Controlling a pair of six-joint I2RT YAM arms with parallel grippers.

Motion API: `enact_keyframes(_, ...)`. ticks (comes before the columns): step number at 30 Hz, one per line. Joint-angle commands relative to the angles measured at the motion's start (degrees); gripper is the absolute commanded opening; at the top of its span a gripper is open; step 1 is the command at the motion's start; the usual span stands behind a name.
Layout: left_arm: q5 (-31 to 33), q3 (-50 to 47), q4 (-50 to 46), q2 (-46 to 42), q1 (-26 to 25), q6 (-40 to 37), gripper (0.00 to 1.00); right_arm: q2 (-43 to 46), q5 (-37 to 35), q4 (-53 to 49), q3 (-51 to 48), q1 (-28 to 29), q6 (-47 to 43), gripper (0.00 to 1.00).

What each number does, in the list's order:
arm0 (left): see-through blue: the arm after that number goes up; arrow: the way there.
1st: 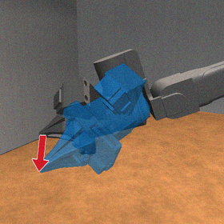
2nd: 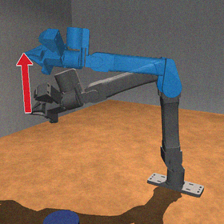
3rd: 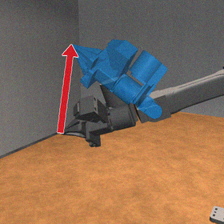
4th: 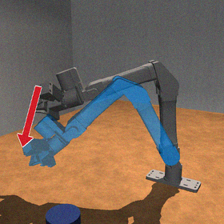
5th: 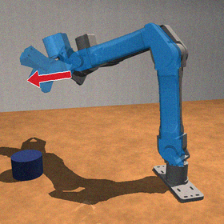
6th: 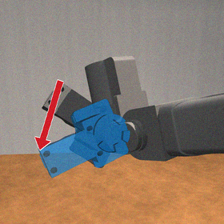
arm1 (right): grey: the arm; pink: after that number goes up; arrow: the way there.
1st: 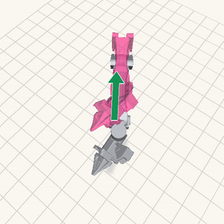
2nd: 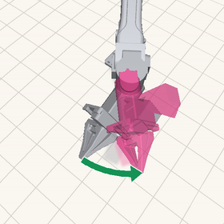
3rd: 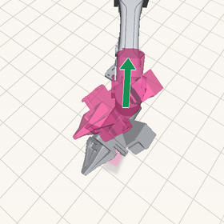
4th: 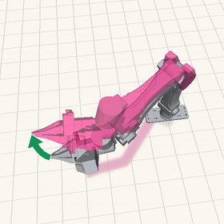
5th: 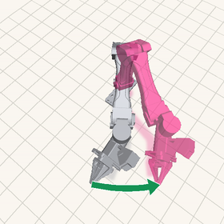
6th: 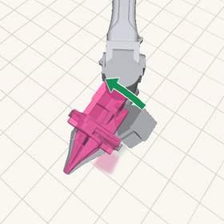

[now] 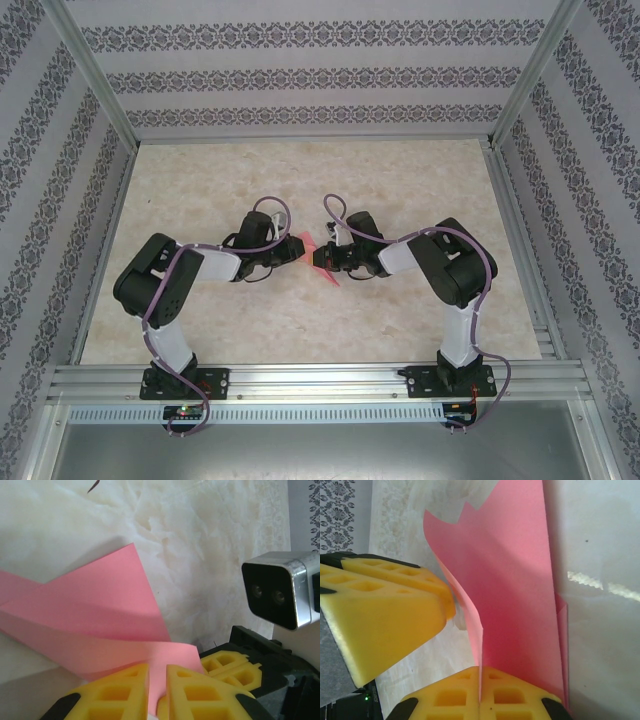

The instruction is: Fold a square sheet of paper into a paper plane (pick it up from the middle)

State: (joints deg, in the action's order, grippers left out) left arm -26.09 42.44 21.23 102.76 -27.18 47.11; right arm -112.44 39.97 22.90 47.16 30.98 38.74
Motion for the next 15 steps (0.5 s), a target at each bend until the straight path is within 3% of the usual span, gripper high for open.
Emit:
enact_keyframes(1,0.51,1.35,-0.14,1.68,-0.53,-0.49,0.17,-1.97,-3.31,-4.35,-0.09,-0.49,-1.10,0.01)
enact_keyframes(15,1.47,2.56,-2.39,4.15,-0.55,-0.62,0.17,-1.81,-5.34,-5.05,-0.59,-0.48,-0.51,0.00)
